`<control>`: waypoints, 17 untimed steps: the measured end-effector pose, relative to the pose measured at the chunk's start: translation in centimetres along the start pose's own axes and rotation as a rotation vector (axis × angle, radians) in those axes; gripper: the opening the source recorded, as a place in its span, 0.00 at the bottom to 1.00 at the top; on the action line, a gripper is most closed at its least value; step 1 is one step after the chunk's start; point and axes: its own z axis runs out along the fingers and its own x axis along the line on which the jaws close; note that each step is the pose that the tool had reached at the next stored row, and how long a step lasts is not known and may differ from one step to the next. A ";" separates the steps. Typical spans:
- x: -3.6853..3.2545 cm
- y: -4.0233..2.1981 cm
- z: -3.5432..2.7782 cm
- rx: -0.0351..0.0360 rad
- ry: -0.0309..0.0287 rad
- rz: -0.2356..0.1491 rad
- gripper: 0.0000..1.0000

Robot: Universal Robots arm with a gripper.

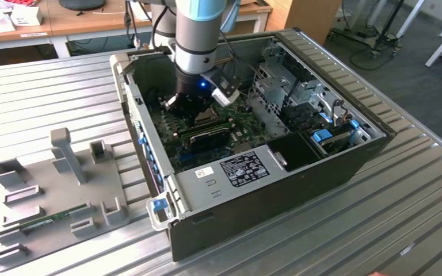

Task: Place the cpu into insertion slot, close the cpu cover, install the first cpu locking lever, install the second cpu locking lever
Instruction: 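Install the second cpu locking lever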

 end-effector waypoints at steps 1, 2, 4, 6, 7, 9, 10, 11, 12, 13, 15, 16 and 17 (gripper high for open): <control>0.03 0.00 0.02 -0.0019 -0.0005 0.000 0.11; 0.06 0.01 0.04 -0.0045 -0.0014 0.000 0.11; 0.11 0.03 0.08 -0.0082 -0.0027 0.000 0.11; 0.16 0.03 0.12 -0.0104 -0.0034 0.000 0.11; 0.19 0.03 0.13 -0.0113 -0.0036 0.000 0.11; 0.22 0.04 0.15 -0.0120 -0.0038 -0.001 0.11; 0.24 0.04 0.17 -0.0124 -0.0039 0.000 0.11; 0.26 0.04 0.18 -0.0126 -0.0040 -0.001 0.11; 0.28 0.04 0.18 -0.0127 -0.0040 -0.001 0.11; 0.29 0.04 0.19 -0.0128 -0.0040 -0.001 0.11; 0.31 0.04 0.21 -0.0130 -0.0040 -0.001 0.11; 0.32 0.04 0.22 -0.0129 -0.0040 0.000 0.11; 0.32 0.03 0.24 -0.0131 -0.0040 -0.001 0.11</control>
